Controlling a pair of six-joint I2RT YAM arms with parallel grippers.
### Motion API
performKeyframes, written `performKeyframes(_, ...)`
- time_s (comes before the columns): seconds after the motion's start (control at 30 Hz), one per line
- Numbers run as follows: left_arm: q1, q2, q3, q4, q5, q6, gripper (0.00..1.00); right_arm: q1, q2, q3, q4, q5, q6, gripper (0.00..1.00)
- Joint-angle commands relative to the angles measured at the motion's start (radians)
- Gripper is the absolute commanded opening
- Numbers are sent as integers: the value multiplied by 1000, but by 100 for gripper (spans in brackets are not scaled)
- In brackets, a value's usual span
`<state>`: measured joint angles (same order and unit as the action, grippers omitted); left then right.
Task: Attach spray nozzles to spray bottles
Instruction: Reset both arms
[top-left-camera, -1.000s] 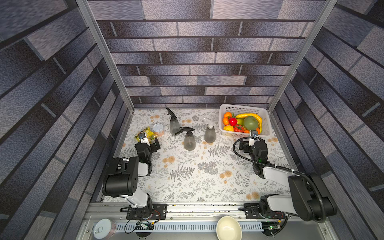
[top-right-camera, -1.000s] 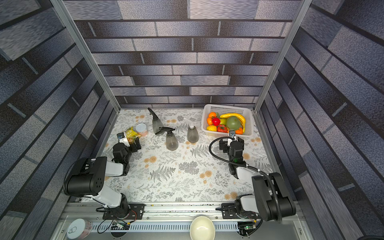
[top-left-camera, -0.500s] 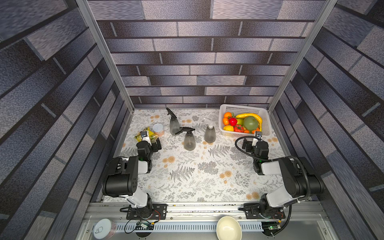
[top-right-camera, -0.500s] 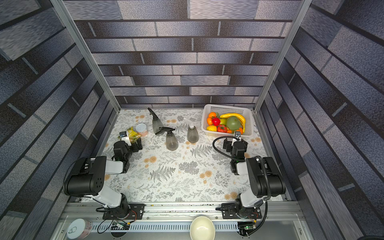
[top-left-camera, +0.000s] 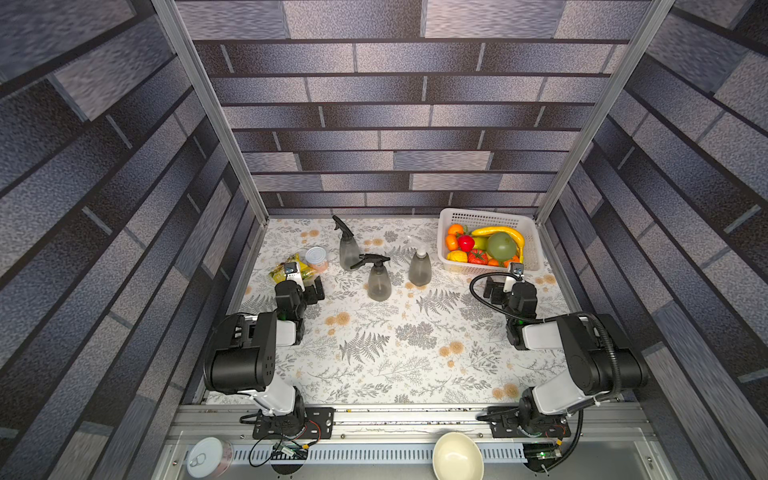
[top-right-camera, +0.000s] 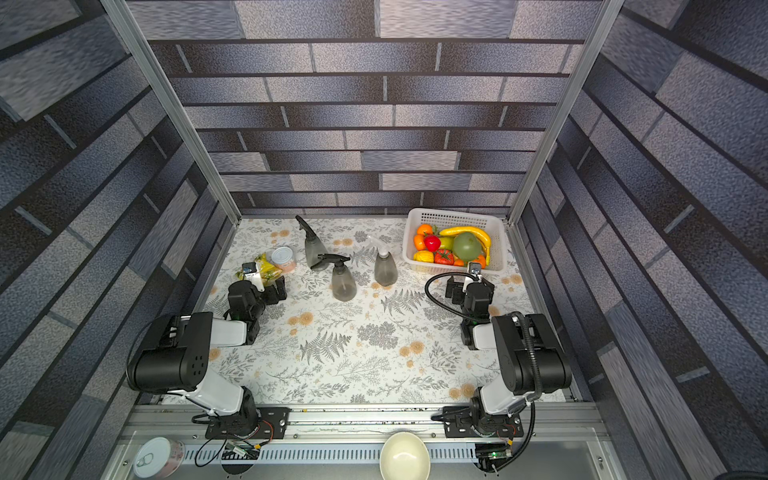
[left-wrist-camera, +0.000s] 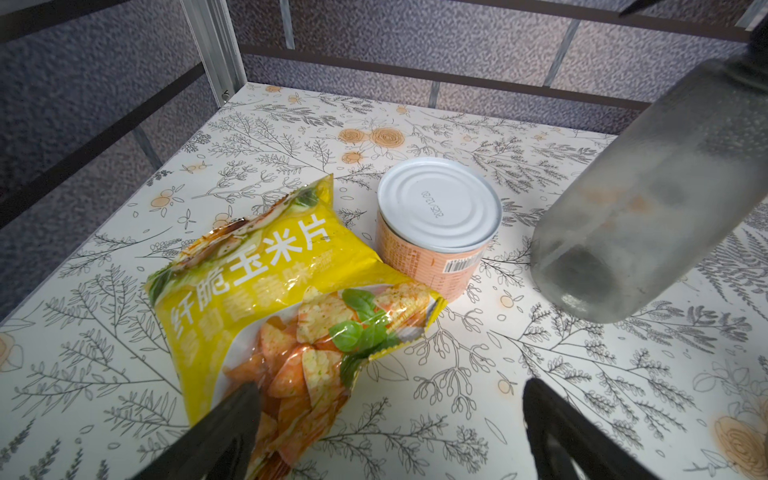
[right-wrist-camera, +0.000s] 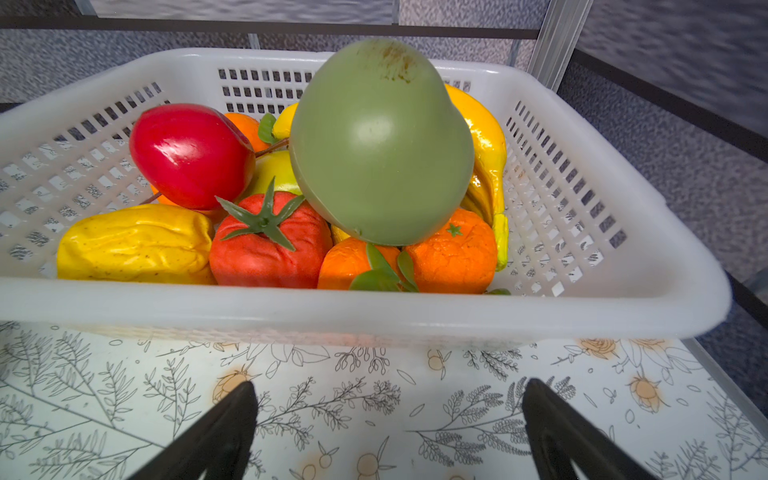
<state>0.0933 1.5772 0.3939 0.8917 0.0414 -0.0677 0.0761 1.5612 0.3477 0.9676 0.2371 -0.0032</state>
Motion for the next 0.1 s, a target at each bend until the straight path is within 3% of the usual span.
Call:
performKeyframes(0.0, -6, -11, 18, -15, -28, 15, 100, -6, -12, -3, 6, -6, 13, 100)
performKeyframes(0.07, -7, -12, 12, -2, -29, 15, 100, -5, -11, -3, 5, -5, 12, 100)
